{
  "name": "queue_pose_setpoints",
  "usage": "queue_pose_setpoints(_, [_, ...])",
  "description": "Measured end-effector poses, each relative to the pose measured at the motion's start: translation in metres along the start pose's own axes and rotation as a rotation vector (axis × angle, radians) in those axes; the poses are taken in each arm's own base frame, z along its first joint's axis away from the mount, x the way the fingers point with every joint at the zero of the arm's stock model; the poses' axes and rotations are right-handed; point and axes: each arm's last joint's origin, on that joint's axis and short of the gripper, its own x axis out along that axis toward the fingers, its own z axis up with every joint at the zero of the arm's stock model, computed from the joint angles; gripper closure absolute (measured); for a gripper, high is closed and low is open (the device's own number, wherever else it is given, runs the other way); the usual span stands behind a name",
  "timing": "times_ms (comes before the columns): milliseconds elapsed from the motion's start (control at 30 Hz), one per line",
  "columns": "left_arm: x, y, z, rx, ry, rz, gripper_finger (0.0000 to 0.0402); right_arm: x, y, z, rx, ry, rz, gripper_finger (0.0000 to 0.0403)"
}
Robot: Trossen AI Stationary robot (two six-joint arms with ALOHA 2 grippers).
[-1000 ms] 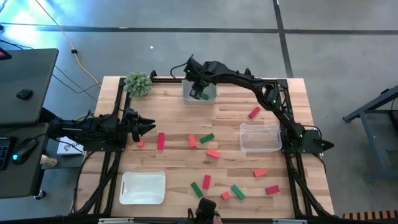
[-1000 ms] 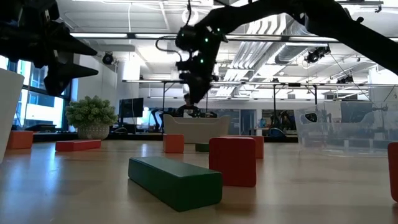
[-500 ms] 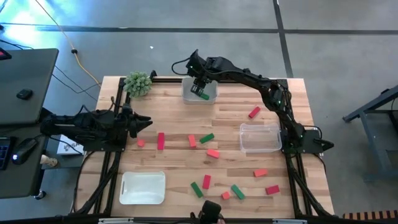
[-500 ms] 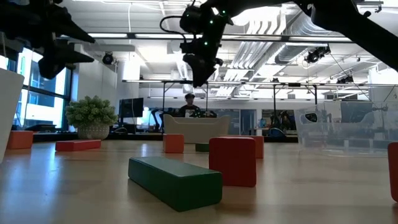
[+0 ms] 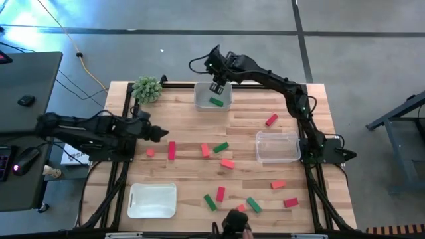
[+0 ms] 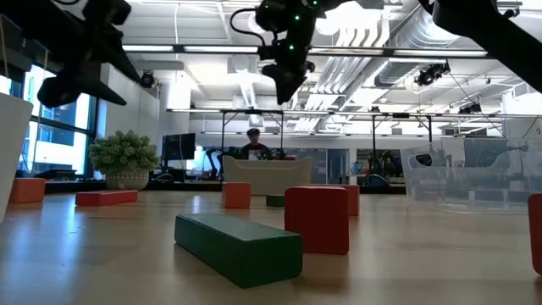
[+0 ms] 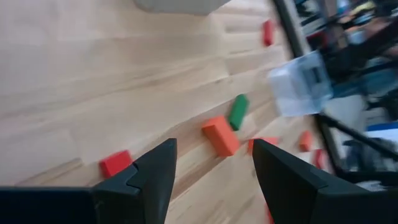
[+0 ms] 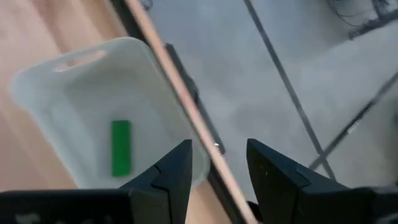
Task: Sort & place blocks by color
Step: Put the red block into the white bin
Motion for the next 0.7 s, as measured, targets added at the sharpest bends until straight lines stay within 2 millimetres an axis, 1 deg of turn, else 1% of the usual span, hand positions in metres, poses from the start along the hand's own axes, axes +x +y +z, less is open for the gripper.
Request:
queue_pose_setpoints(200, [0.017,-0.014,-0.001,-0.015,0.032,0.097,0.02,-0.011,-0.025,-0.006,0.035,0.009,-0.044,0.026])
queue_pose_setpoints(333, [0.029,-0.022,-0.003,-0.044,0.049,0.157,0.02,-0.012,-0.038,-0.009,0.057,0.016,-0.052,0.026])
queue_pose_setpoints(500, [0.045,-0.027,-0.008,-0.103,0.103,0.231,0.02,-0.01,-0.048,-0.012,0.072,0.034,-0.056,0.026])
queue_pose_setpoints(700, [0.065,-0.028,-0.023,-0.143,0.142,0.336,0.02,-0.007,-0.056,-0.017,0.082,0.055,-0.026,0.026])
